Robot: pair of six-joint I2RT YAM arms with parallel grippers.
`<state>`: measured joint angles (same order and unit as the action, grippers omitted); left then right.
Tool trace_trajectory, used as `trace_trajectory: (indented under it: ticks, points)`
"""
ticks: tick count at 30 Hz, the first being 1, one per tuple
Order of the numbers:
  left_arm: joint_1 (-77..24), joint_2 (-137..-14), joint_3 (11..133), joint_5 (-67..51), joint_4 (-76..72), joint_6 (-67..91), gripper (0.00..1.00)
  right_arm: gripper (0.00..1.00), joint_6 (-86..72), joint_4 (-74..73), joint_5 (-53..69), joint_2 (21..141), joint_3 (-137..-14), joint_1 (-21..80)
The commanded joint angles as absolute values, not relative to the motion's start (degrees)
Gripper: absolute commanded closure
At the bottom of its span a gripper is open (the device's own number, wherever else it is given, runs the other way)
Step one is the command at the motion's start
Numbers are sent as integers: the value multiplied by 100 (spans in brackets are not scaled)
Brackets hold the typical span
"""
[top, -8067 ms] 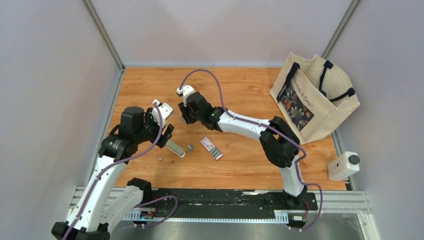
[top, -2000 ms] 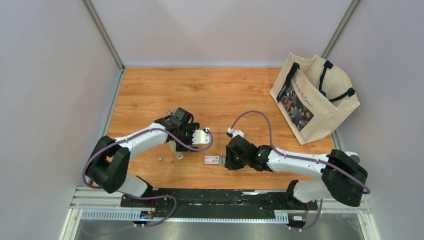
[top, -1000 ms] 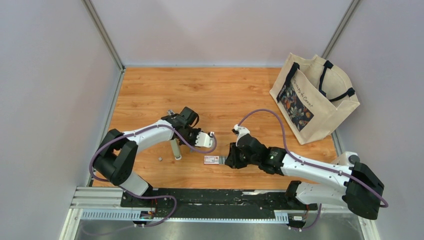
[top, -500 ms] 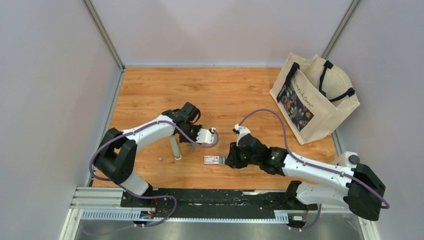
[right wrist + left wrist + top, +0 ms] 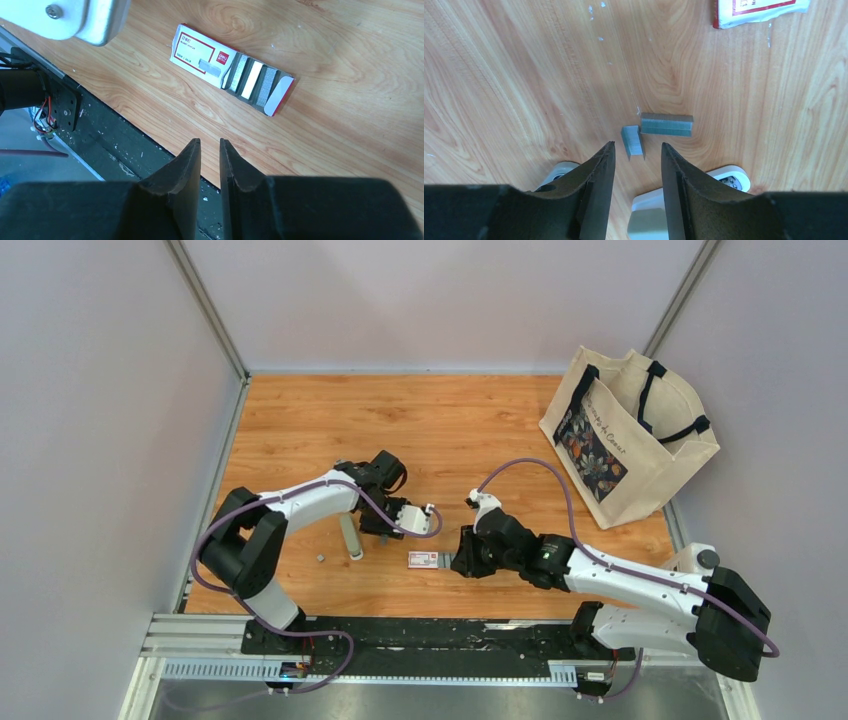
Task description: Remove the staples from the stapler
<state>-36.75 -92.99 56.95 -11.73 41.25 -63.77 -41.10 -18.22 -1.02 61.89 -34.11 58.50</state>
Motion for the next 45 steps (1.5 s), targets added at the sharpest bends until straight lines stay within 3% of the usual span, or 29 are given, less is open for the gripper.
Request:
trace_trajectory:
  ticks: [1,10,20,28,33,36,37,45]
  points:
    - [-3726,-9395,5739,-1108,3876,-6381,52,77,-4052,-1846,-141,6056,-3498,5827]
    - [-3762,-9580,5713,-1019,3718,-6319,53,77,-4061,-1793,-123,6029,-3445,5827]
    - [-3841,-9694,5731,-967,3727,-6179,65,77,-4069,-1758,-132,6021,-3393,5827]
    - [-3858,-9642,5687,-844,3735,-6091,67,78,-4078,-1723,-123,5986,-3357,5827]
    - [-3867,-9659,5704,-773,3771,-6003,75,78,-4052,-1723,-114,5941,-3340,5818]
    - [-3885,-9642,5695,-686,3727,-5880,89,78,-4043,-1714,-132,5950,-3331,5810]
    - [-3885,-9624,5704,-651,3709,-5836,100,78,-4034,-1723,-141,5968,-3331,5818]
    - [-3885,-9124,6116,-799,3876,-5082,100,77,-3903,-1714,-219,5714,-3375,5801]
